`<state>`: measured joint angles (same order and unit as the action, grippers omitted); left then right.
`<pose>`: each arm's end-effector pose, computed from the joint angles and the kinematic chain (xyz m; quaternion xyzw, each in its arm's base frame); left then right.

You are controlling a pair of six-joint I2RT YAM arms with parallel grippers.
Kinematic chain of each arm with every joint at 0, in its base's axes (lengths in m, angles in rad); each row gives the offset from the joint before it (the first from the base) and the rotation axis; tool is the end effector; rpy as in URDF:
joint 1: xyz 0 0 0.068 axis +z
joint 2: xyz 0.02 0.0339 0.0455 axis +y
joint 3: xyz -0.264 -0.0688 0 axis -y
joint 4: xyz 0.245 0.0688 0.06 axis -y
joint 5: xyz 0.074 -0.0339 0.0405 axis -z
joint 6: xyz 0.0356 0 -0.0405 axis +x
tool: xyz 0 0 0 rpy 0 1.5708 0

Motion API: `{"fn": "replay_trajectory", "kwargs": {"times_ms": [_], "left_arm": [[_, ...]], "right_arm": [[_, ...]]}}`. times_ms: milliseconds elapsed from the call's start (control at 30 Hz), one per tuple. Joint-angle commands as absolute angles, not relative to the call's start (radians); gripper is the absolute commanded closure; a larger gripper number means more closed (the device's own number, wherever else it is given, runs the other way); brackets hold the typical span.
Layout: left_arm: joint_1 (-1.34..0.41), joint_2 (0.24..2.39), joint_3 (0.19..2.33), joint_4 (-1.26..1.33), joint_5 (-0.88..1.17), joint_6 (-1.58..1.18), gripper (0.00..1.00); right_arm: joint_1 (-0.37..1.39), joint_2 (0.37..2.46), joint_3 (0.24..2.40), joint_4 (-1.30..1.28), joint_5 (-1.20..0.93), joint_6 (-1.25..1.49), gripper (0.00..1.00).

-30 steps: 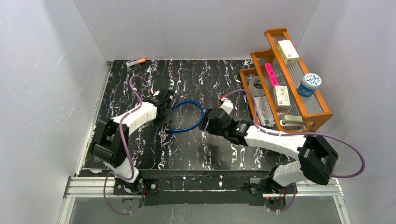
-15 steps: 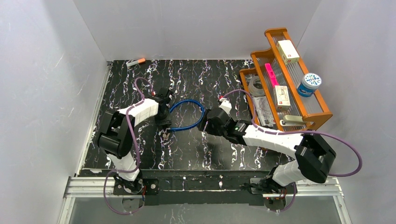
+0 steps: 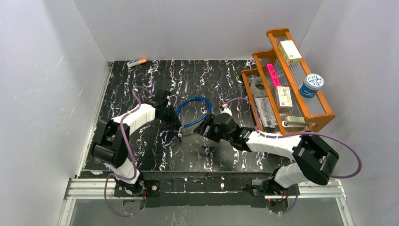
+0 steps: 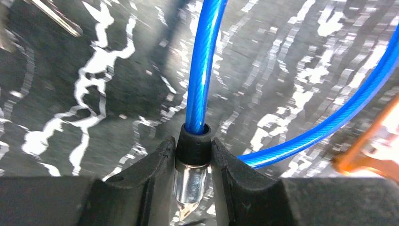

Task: Unlock with the key

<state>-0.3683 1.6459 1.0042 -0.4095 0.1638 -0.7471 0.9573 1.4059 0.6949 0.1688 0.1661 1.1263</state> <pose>0.3022 -0.1228 0.1835 -0.1607 0.9499 -0.2026 0.1754 0.1746 0.2377 0.2032 0.1139 0.8611 0.3868 0.3098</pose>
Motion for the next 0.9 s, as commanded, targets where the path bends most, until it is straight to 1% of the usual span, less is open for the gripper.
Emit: {"fn": "replay_trajectory", "kwargs": {"times_ms": [0, 67, 167, 233, 300, 367, 467, 533, 633, 767, 867], "left_arm": [[-0.37, 1.51, 0.947, -0.265, 0.373, -0.974, 1.0], [-0.37, 1.471, 0.905, -0.19, 0.407, -1.038, 1.0], [-0.371, 1.423, 0.881, -0.13, 0.421, -1.054, 1.0], [-0.373, 1.389, 0.867, -0.105, 0.392, -1.045, 1.0], [-0.373, 1.367, 0.851, -0.086, 0.379, -1.049, 1.0], [-0.373, 1.364, 0.836, -0.079, 0.382, -1.063, 1.0], [-0.373, 1.371, 0.813, -0.077, 0.384, -1.092, 1.0], [-0.373, 1.381, 0.803, -0.08, 0.383, -1.092, 1.0], [-0.373, 1.386, 0.791, -0.09, 0.365, -1.082, 1.0], [-0.373, 1.395, 0.781, -0.1, 0.356, -1.066, 1.0], [-0.373, 1.392, 0.774, -0.104, 0.353, -1.062, 1.0]], "right_arm": [[0.956, 1.426, 0.69, 0.426, 0.066, 1.176, 0.25], [0.954, 1.447, 0.698, 0.453, 0.066, 1.165, 0.28], [0.953, 1.467, 0.687, 0.559, 0.063, 1.158, 0.37], [0.954, 1.488, 0.694, 0.622, 0.043, 1.14, 0.45], [0.954, 1.514, 0.733, 0.565, 0.051, 1.153, 0.47], [0.953, 1.54, 0.773, 0.475, 0.076, 1.196, 0.46], [0.954, 1.558, 0.777, 0.442, 0.081, 1.261, 0.43], [0.955, 1.556, 0.761, 0.445, 0.091, 1.29, 0.4], [0.956, 1.535, 0.742, 0.455, 0.127, 1.255, 0.32], [0.953, 1.465, 0.731, 0.384, 0.242, 1.276, 0.25], [0.932, 1.465, 0.768, 0.243, 0.313, 1.374, 0.25]]}}
